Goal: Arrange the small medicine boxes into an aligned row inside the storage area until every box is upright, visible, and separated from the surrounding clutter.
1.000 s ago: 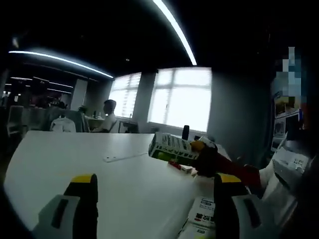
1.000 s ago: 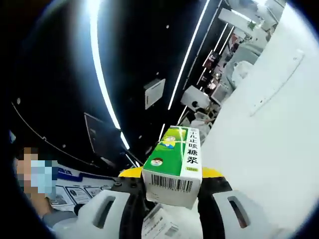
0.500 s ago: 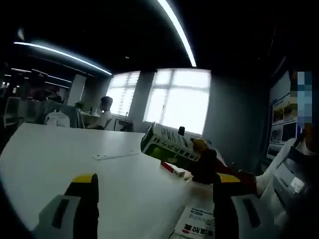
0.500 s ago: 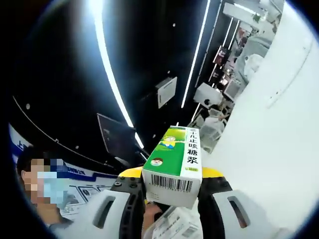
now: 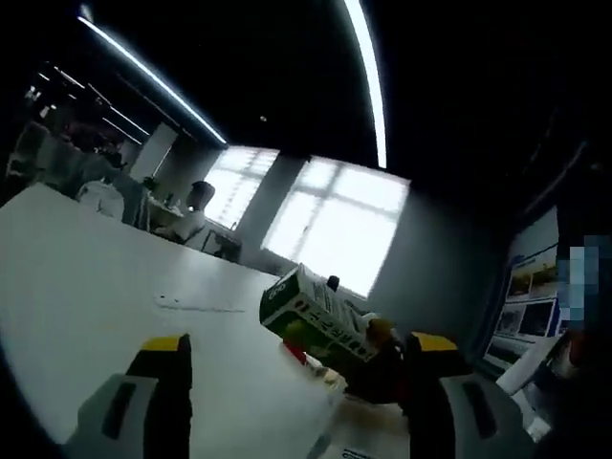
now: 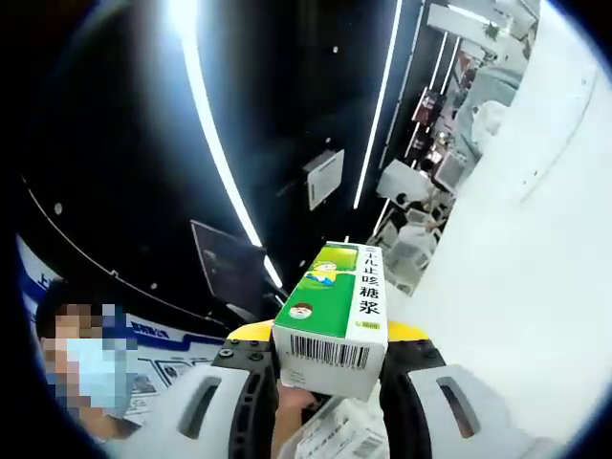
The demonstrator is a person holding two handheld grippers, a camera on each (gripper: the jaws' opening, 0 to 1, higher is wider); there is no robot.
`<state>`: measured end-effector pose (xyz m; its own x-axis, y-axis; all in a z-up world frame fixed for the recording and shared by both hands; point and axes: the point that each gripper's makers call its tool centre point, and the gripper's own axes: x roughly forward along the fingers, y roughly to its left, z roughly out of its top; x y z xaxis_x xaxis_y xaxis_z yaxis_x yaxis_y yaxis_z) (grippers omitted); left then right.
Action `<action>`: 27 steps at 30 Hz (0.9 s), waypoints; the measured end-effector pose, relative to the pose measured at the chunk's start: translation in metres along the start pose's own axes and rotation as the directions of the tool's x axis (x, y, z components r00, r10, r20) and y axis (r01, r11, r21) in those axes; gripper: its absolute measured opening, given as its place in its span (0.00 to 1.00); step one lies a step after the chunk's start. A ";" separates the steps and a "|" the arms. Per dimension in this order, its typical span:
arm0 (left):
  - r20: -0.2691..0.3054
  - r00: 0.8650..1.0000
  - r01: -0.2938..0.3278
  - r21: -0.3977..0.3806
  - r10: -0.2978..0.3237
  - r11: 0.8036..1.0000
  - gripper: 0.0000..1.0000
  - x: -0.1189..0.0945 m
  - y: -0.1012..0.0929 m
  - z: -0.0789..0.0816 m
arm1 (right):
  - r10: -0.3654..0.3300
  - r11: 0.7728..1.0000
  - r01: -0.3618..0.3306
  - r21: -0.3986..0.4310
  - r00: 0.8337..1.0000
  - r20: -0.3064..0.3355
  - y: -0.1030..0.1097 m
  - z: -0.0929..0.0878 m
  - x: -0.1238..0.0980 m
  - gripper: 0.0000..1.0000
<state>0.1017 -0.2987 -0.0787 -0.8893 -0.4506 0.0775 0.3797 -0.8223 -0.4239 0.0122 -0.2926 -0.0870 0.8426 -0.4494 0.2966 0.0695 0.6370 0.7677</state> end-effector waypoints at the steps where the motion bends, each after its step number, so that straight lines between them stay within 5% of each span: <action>1: -0.005 1.000 -0.004 0.001 0.004 1.000 0.90 0.001 0.001 0.002 | 0.001 1.000 -0.001 0.000 1.000 0.000 0.000 0.000 0.000 0.37; 5: -0.032 0.999 0.017 -0.013 -0.018 1.000 0.90 0.011 -0.005 0.004 | 0.020 1.000 -0.020 0.007 1.000 0.015 0.002 0.006 -0.001 0.37; 16: 0.024 0.986 0.164 -0.080 -0.163 0.983 0.97 0.055 -0.027 0.029 | 0.066 0.998 -0.065 -0.022 0.995 0.072 0.015 0.016 -0.005 0.37; 23: 0.084 0.958 0.287 -0.251 -0.275 0.924 0.94 0.071 -0.043 0.019 | 0.119 0.991 -0.112 -0.072 0.989 0.089 0.025 0.022 -0.006 0.37; 24: 0.078 0.954 0.299 -0.272 -0.289 0.915 0.92 0.071 -0.044 0.016 | 0.124 0.990 -0.117 -0.080 0.988 0.088 0.026 0.022 -0.005 0.37; 25: 0.109 0.940 0.341 -0.311 -0.323 0.887 0.74 0.074 -0.050 0.016 | 0.121 0.988 -0.112 -0.107 0.990 0.076 0.025 0.018 -0.001 0.37; 27: 0.111 0.937 0.351 -0.317 -0.333 0.881 0.74 0.075 -0.050 0.017 | 0.118 0.987 -0.109 -0.121 0.991 0.067 0.024 0.016 0.000 0.37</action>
<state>0.0206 -0.2975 -0.0361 -0.9310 -0.1869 0.3134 -0.0578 -0.7726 -0.6323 0.0056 -0.2873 -0.0597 0.8072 -0.4121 0.4226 0.0409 0.7533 0.6564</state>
